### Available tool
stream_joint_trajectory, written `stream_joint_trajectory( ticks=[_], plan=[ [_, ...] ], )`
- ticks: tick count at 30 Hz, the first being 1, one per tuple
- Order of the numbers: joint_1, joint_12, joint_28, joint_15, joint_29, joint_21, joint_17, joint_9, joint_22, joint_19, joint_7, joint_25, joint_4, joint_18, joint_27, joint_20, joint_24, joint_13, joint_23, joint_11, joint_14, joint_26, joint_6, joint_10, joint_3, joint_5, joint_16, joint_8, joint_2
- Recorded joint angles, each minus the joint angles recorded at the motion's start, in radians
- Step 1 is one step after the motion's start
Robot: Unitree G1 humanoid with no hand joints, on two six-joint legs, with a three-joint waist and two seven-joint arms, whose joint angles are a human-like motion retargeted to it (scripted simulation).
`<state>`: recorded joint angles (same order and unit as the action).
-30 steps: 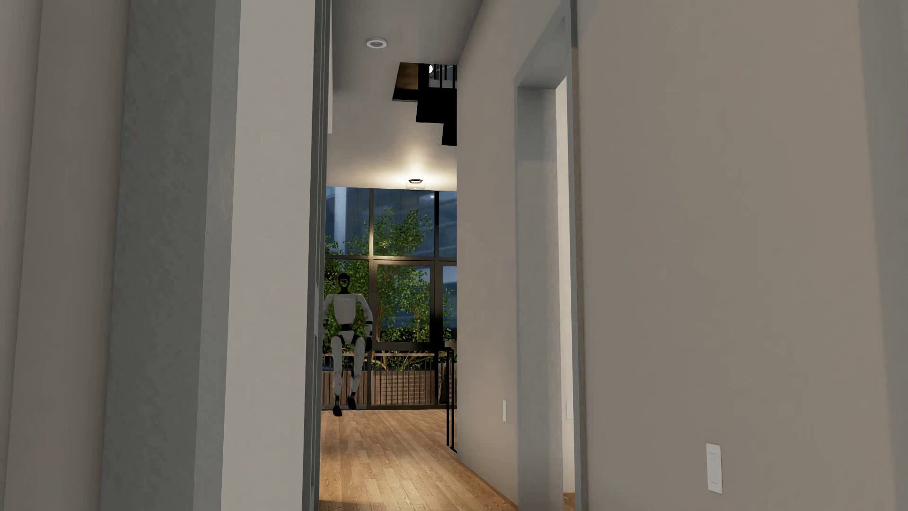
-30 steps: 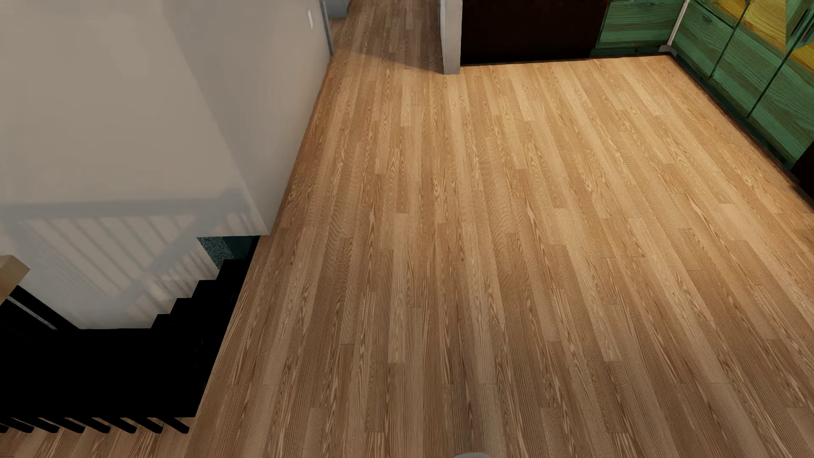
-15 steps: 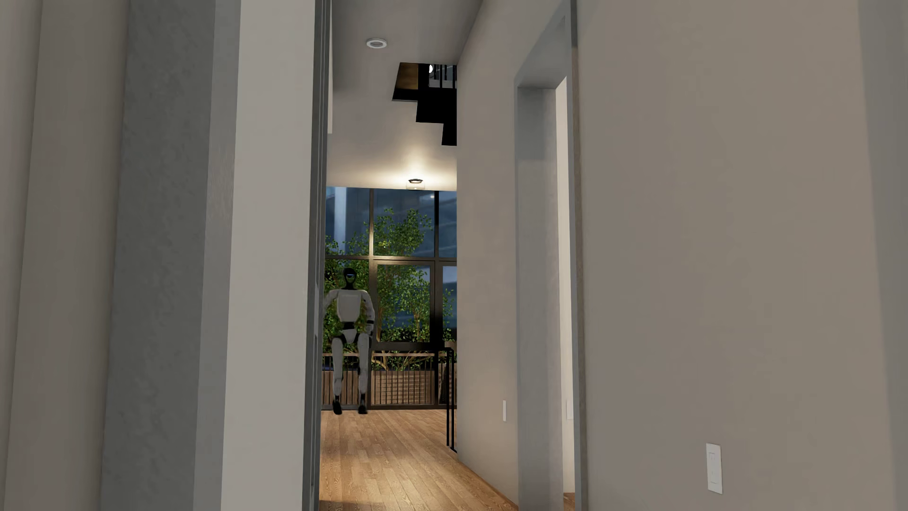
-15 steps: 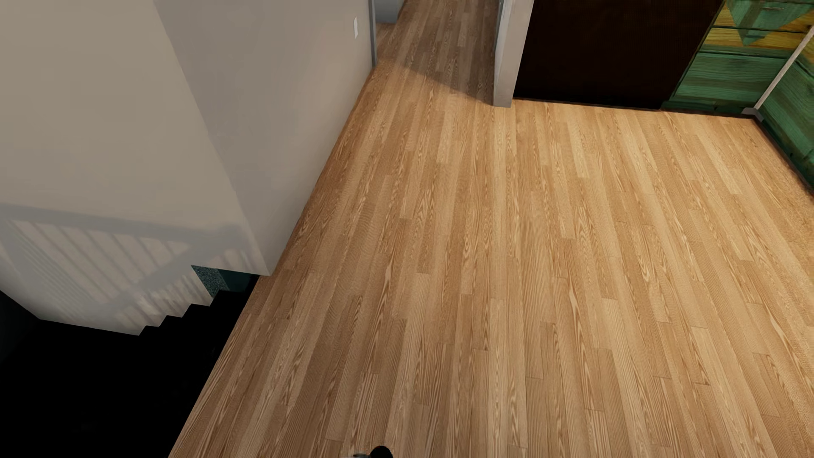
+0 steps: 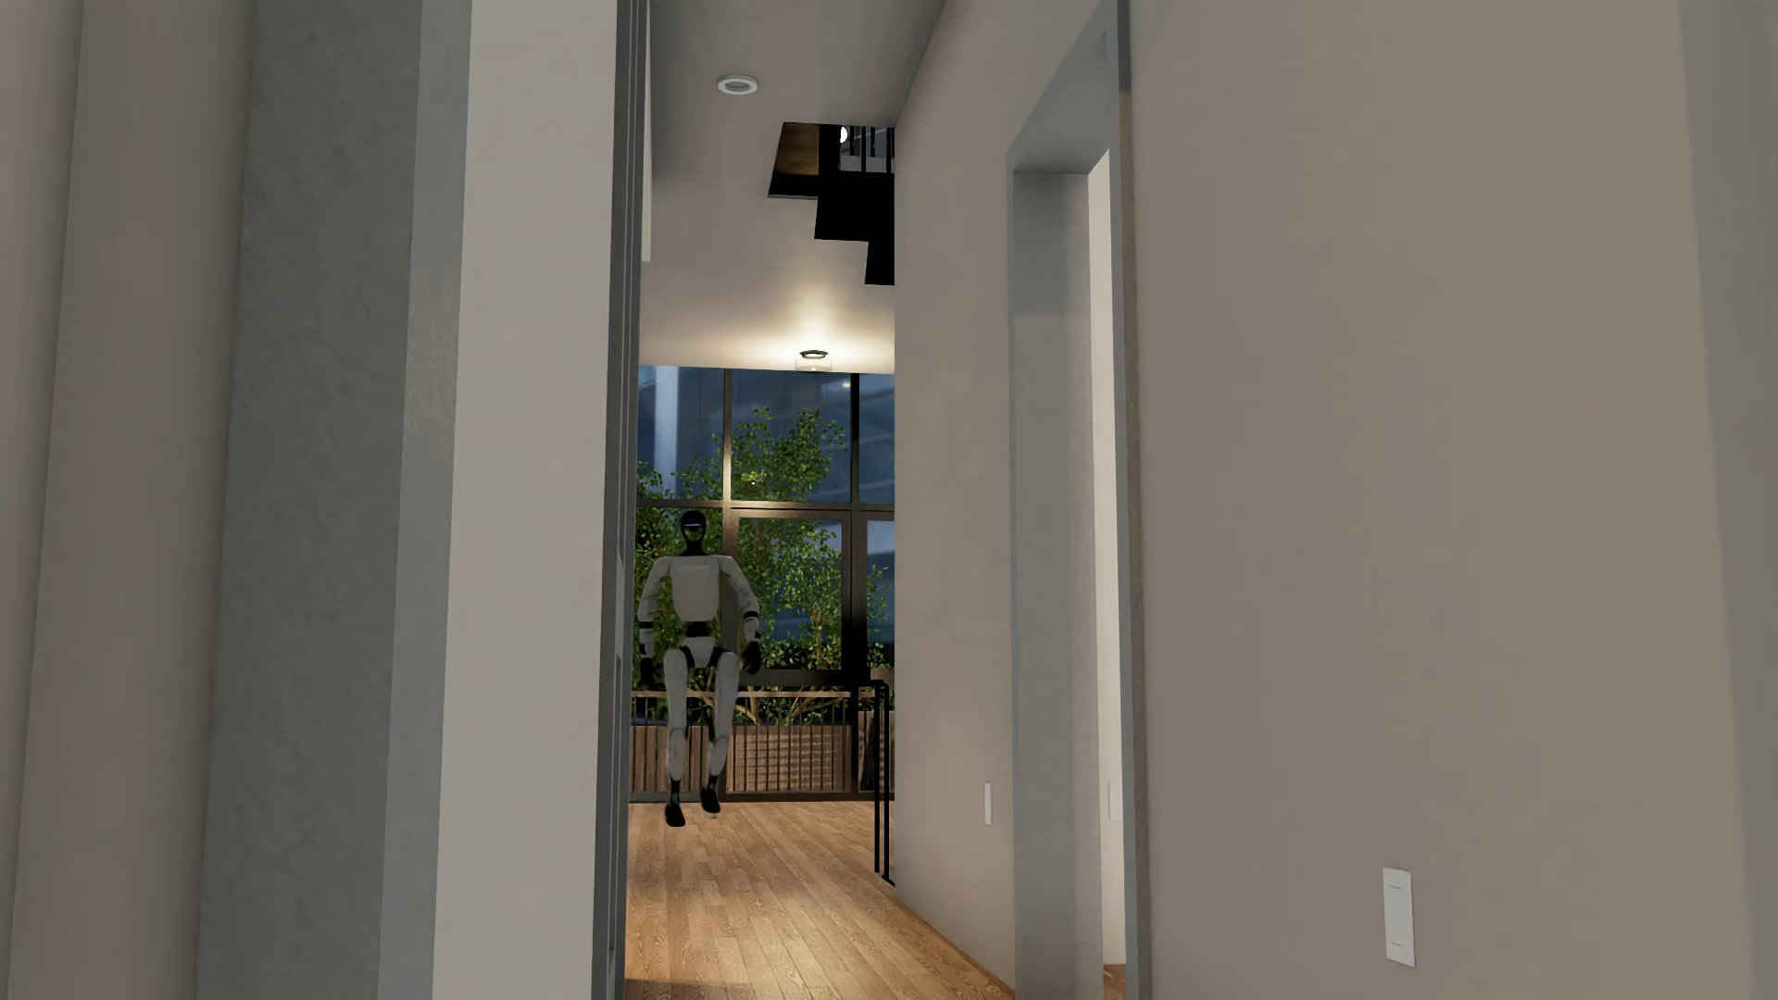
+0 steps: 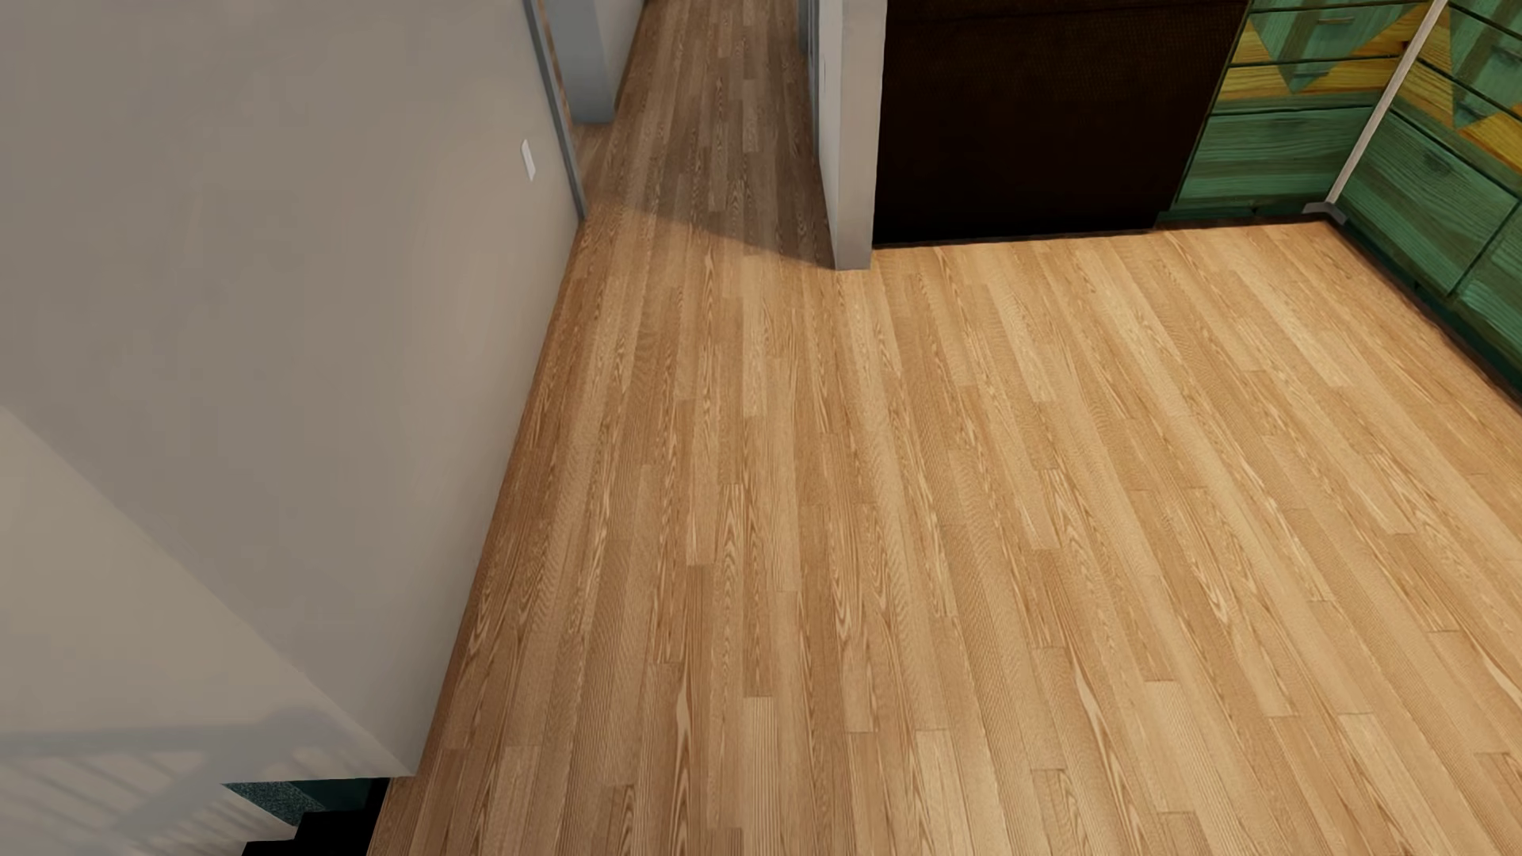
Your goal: Walk towards the door
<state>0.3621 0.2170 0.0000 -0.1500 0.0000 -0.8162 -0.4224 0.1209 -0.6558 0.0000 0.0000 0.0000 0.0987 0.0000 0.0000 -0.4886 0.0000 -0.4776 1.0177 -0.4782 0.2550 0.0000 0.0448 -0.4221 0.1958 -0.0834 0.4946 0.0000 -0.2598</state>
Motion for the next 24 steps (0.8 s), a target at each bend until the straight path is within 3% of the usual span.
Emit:
stream_joint_trajectory(
  ticks=[2,4,5,6,8,9,11,12,13,15,16,18,19,21,22,24],
  plan=[
    [0.082,0.041,0.000,0.023,0.000,0.119,-0.014,0.003,-0.020,0.000,0.000,0.000,-0.033,0.000,0.000,-0.070,0.000,0.036,-0.046,-0.099,-0.065,0.000,-0.011,0.018,0.009,0.000,-0.012,0.000,0.001],
    [0.052,0.099,0.000,0.089,0.000,0.217,-0.021,-0.021,-0.112,0.000,0.000,0.000,-0.078,0.000,0.000,-0.207,0.000,0.072,-0.069,-0.159,-0.329,0.000,-0.026,-0.049,0.002,0.034,-0.039,0.000,0.038],
    [-0.065,0.115,0.000,0.148,0.000,0.273,-0.025,-0.030,-0.173,0.000,0.000,0.000,-0.101,0.000,0.000,-0.306,0.000,0.094,-0.078,-0.153,-0.486,0.000,-0.035,-0.216,0.004,0.046,-0.054,0.000,0.092],
    [-0.235,0.114,0.000,0.196,0.000,0.322,-0.029,-0.047,-0.218,0.000,0.000,0.000,-0.099,0.000,0.000,-0.407,0.000,0.123,-0.090,-0.135,-0.557,0.000,-0.040,-0.439,-0.007,0.057,-0.065,0.000,0.119],
    [-0.497,0.151,0.000,0.236,0.000,0.403,-0.040,-0.058,-0.241,0.000,0.000,0.000,-0.063,0.000,0.000,-0.487,0.000,0.158,-0.136,-0.071,-0.478,0.000,-0.019,-0.759,-0.100,0.076,-0.070,0.000,0.206],
    [-0.599,0.187,0.000,0.239,0.000,0.446,-0.044,-0.065,-0.230,0.000,0.000,0.000,-0.036,0.000,0.000,-0.482,0.000,0.162,-0.173,-0.031,-0.462,0.000,0.002,-0.790,-0.147,0.076,-0.066,0.000,0.261],
    [-0.718,0.245,0.000,0.247,0.000,0.528,-0.052,-0.065,-0.219,0.000,0.000,0.000,0.010,0.000,0.000,-0.479,0.000,0.150,-0.261,0.016,-0.560,0.000,0.034,-0.575,-0.210,0.066,-0.070,0.000,0.377],
    [-0.730,0.256,0.000,0.269,0.000,0.555,-0.056,-0.052,-0.225,0.000,0.000,0.000,0.021,0.000,0.000,-0.484,0.000,0.146,-0.291,0.015,-0.631,0.000,0.034,-0.382,-0.237,0.074,-0.080,0.000,0.416],
    [-0.714,0.255,0.000,0.288,0.000,0.565,-0.058,-0.033,-0.233,0.000,0.000,0.000,0.031,0.000,0.000,-0.500,0.000,0.145,-0.304,0.021,-0.635,0.000,0.029,-0.189,-0.246,0.087,-0.090,0.000,0.474],
    [-0.703,0.239,0.000,0.326,0.000,0.539,-0.051,-0.026,-0.229,0.000,0.000,0.000,0.036,0.000,0.000,-0.506,0.000,0.135,-0.288,0.028,-0.327,0.000,0.024,0.019,-0.243,0.112,-0.095,0.000,0.563],
    [-0.742,0.223,0.000,0.331,0.000,0.501,-0.043,-0.033,-0.221,0.000,0.000,0.000,0.027,0.000,0.000,-0.488,0.000,0.127,-0.257,0.016,-0.303,0.000,0.023,0.014,-0.236,0.117,-0.092,0.000,0.587],
    [-0.787,0.184,0.000,0.263,0.000,0.378,-0.019,-0.063,-0.219,0.000,0.000,0.000,0.039,0.000,0.000,-0.426,0.000,0.089,-0.147,-0.026,-0.526,0.000,0.040,-0.047,-0.257,0.077,-0.086,0.000,0.620],
    [-0.802,0.171,0.000,0.165,0.000,0.279,-0.008,-0.091,-0.222,0.000,0.000,0.000,0.057,0.000,0.000,-0.381,0.000,0.067,-0.077,-0.096,-0.575,0.000,0.054,-0.088,-0.254,0.043,-0.086,0.000,0.595],
    [-0.705,0.124,0.000,-0.107,0.000,0.073,0.011,-0.099,-0.228,0.000,0.000,0.000,0.093,0.000,0.000,-0.319,0.000,0.031,0.038,-0.454,-0.501,0.000,0.085,-0.101,-0.236,-0.069,-0.068,0.000,0.405],
    [-0.656,0.088,0.000,-0.086,0.000,0.007,0.013,-0.099,-0.218,0.000,0.000,0.000,0.103,0.000,0.000,-0.292,0.000,0.024,0.064,-0.647,-0.446,0.000,0.088,-0.090,-0.202,-0.081,-0.050,0.000,0.262],
    [-0.488,0.034,0.000,0.116,0.000,-0.025,0.001,-0.061,-0.188,0.000,0.000,0.000,0.082,0.000,0.000,-0.210,0.000,-0.002,0.061,-0.873,-0.318,0.000,0.053,-0.041,-0.077,-0.067,-0.017,0.000,0.088]
  ],
)
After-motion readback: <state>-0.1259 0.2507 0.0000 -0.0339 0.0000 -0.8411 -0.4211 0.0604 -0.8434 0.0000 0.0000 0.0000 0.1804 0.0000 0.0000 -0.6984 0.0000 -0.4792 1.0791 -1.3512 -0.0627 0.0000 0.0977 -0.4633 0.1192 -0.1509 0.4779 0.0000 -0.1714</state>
